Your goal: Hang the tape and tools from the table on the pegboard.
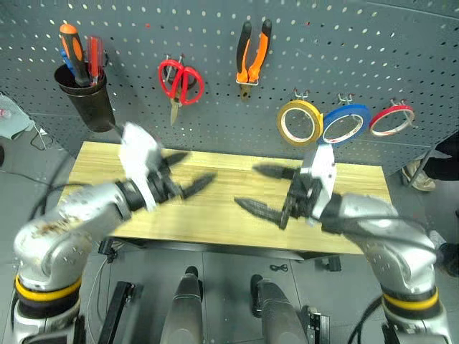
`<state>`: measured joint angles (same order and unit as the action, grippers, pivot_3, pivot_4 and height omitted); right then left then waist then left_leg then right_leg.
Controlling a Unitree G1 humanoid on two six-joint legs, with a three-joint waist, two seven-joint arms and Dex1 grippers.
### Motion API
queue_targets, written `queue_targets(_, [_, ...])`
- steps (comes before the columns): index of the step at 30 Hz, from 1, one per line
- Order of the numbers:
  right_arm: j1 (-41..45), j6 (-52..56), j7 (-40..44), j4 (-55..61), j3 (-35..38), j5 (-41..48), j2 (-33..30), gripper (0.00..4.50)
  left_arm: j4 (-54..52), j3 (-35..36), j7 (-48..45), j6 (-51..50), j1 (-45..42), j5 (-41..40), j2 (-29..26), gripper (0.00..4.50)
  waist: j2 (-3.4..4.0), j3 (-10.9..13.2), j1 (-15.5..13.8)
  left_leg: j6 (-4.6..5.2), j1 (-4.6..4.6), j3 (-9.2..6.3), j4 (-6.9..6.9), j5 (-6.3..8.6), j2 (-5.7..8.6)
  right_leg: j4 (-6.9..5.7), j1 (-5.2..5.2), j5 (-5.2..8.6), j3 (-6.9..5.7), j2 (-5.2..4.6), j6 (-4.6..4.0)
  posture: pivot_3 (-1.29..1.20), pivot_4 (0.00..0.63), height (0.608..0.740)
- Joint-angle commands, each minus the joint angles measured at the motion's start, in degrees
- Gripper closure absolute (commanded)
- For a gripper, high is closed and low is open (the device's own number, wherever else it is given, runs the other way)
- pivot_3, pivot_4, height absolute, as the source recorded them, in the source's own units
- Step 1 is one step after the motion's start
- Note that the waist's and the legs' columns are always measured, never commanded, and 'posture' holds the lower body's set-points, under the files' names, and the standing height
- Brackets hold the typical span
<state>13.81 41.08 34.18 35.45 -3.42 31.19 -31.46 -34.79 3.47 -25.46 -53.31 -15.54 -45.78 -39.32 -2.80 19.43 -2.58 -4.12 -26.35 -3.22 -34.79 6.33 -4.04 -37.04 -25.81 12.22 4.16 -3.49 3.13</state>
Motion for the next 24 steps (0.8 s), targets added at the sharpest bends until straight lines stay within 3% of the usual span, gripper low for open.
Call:
queue_targets(1, [-2.91, 0.37, -6.18, -0.39, -0.33, -5.65, 0.07, 0.0, 3.74, -8.05, -2.06, 6.98, 2.0, 8.96, 1.14, 0.07, 0.02, -0.03, 0.16, 0.04, -0.01, 0.03, 0.0, -0.03, 0.0, 0.02, -0.01, -0.07, 0.03, 0.0, -0.11, 0.14, 0.287, 0.74])
queue_targets(8, [-7.79, -2.78, -11.67, -10.79, -2.89, -14.68, 1.74, 0.0, 19.2, -18.67, -4.33, 20.08, 2.34, 23.37, 7.84, 0.07, 0.08, -0.84, 0.25, 0.29, -0.05, 0.07, -0.04, -0.2, 0.0, 0.19, 0.04, -0.26, 0.06, 0.0, -0.23, 0.13, 0.28, 0.74])
queue_targets(19, [-11.03, -10.25, -14.15, -18.95, -3.25, -21.63, 6.52, 0.0, 33.15, -23.06, -8.38, 31.84, 2.79, 34.62, 13.05, 0.07, 0.51, -1.95, 0.35, 0.33, -0.1, 0.06, -0.01, -0.22, 0.01, 0.22, 0.05, -0.33, 0.06, 0.01, 0.27, 0.14, 0.246, 0.74])
queue_targets(24, [-12.26, -13.09, -14.91, -21.45, -1.93, -22.69, 7.74, 0.0, 36.27, -22.77, -9.43, 34.61, 2.35, 36.76, 15.29, 0.07, 0.53, -3.07, 0.34, 0.33, -0.1, 0.07, 0.01, -0.22, 0.01, 0.31, 0.12, -0.18, 0.06, 0.0, 0.03, 0.14, 0.216, 0.74])
